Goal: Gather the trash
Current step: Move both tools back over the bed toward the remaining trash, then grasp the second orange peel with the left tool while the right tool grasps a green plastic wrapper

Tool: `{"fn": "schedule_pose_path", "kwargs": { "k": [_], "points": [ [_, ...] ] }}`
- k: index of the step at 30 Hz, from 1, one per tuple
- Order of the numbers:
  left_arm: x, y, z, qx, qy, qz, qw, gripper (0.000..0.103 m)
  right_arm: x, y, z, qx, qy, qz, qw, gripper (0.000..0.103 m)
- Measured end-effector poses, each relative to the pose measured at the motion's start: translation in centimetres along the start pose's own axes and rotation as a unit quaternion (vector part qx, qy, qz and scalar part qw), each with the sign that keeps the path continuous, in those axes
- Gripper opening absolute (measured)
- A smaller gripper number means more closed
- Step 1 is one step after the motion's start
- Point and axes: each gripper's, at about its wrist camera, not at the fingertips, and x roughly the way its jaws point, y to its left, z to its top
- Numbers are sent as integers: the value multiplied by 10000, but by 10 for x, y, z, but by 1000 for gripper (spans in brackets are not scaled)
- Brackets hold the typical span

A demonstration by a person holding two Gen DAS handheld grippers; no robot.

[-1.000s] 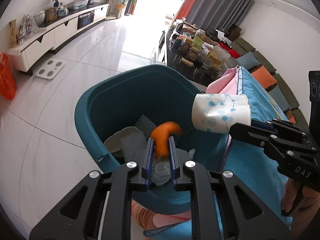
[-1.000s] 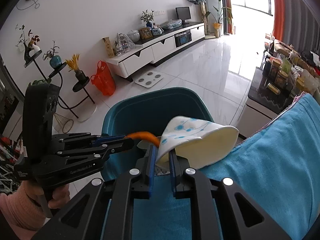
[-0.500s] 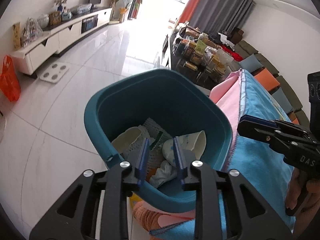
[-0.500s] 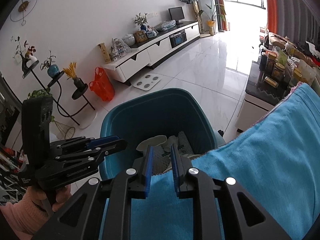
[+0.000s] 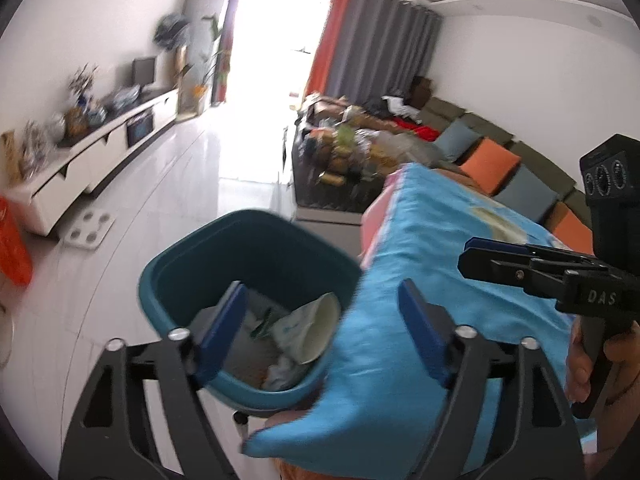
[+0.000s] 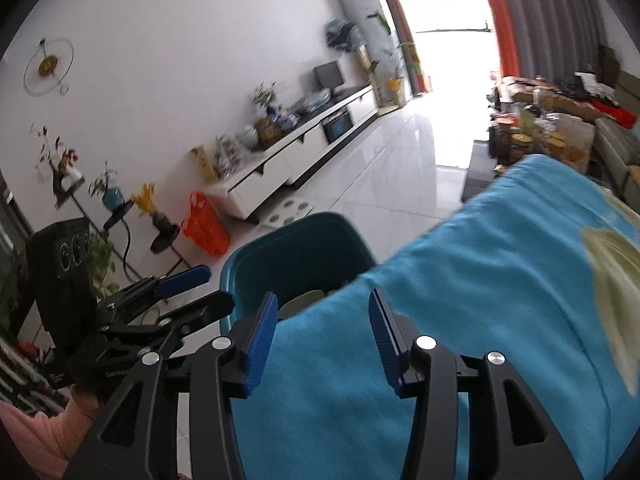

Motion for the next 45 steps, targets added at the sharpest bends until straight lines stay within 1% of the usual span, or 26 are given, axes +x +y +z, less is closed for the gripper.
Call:
{"fn": "schedule_pose_path", "kwargs": {
  "k": [2,3,4,8,11,15,17,20,25,29,33,39,41,45],
  "points": [
    [-3,-18,1,178,-74,-131,9997,85,-16,-9,-5,123,-139,-78,9998,46],
    [-3,-25,1,248,-93,-162,9995,88,-26,-15,-9,207,-203,-125,9995,46],
    [-4,-34,0,331,-125,-186,9992,89,-32,-19,-11,257,-257,-178,9992,46],
    [-3,-71,-1,656,-139,-313,9973,89,-63,-37,-23,474,-506,-412,9967,46],
    [1,-92,-2,799,-87,-363,9961,89,-80,-49,-31,607,-680,-596,9941,47],
    [6,-122,-2,951,-29,-488,9943,89,-97,-60,-42,750,-807,-715,9913,48],
    [7,-130,-3,1029,-17,-519,9933,89,-105,-65,-50,791,-852,-801,9900,50],
    [10,-147,-4,1105,35,-593,9921,89,-119,-74,-60,894,-921,-873,9879,50],
    [15,-163,-6,1242,89,-671,9899,89,-139,-88,-77,1059,-1017,-1110,9829,50],
    [19,-177,-8,1379,149,-784,9872,89,-161,-105,-94,1249,-1115,-1402,9759,50],
    [27,-198,-10,1573,247,-978,9824,87,-181,-119,-109,1434,-1198,-1711,9674,50],
    [50,-237,-11,1884,520,-1317,9718,82,-213,-145,-130,1743,-1360,-2149,9513,50],
    [56,-250,-10,1973,579,-1452,9678,82,-224,-154,-138,1858,-1396,-2290,9453,51],
    [72,-272,-8,2053,771,-1631,9619,79,-240,-174,-153,2103,-1418,-2484,9349,52]
  ]
}}
